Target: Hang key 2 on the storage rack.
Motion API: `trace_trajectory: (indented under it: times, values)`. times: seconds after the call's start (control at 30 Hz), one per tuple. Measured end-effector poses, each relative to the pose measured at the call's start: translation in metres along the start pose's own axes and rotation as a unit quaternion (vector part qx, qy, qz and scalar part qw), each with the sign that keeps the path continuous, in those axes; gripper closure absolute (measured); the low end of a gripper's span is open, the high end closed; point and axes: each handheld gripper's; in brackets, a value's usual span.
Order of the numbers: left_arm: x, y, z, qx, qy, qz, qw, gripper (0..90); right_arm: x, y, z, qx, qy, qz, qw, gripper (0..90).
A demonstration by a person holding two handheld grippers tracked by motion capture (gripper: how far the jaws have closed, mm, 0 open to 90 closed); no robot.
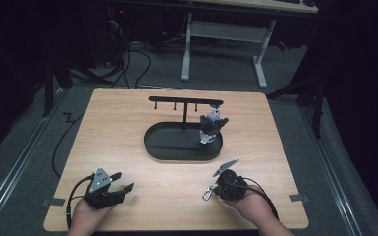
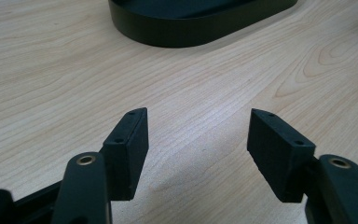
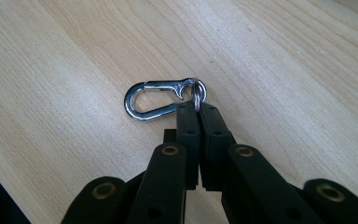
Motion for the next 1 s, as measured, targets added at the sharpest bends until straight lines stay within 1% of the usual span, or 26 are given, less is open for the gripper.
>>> trace_trajectory:
  times: [0.17,0.43,0.63,0.77,1.0]
  values:
    - [0.000,0.000,0.000,0.000,0.000,-0.001,1.0000,39.1,-0.005,0.000,-0.001,0.000,0.001,-0.006,1.0000,89.4]
    - [-0.001,0.000,0.000,0.002,0.002,-0.001,1.0000,39.1,-0.024,-0.001,-0.007,0.005,0.010,-0.018,0.9998,89.4]
    - [-0.001,0.000,-0.001,0.002,0.002,0.001,1.0000,39.1,-0.040,0.000,-0.012,0.005,0.011,-0.017,0.9998,89.4]
    - [-0.001,0.000,-0.001,0.002,0.003,0.001,1.0000,39.1,-0.051,0.004,-0.014,0.005,0.009,-0.012,0.9999,89.4]
    - [-0.002,0.000,0.000,0.002,0.007,0.002,1.0000,39.1,-0.065,0.011,-0.016,0.013,0.007,-0.007,0.9999,89.3]
Point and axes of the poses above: each handheld gripper's, and its own axes: x roughly forward along the jaws, z roughly out of its underside, y roughly to its right, and after that the axes turned 14 degrees about -x, right-handed
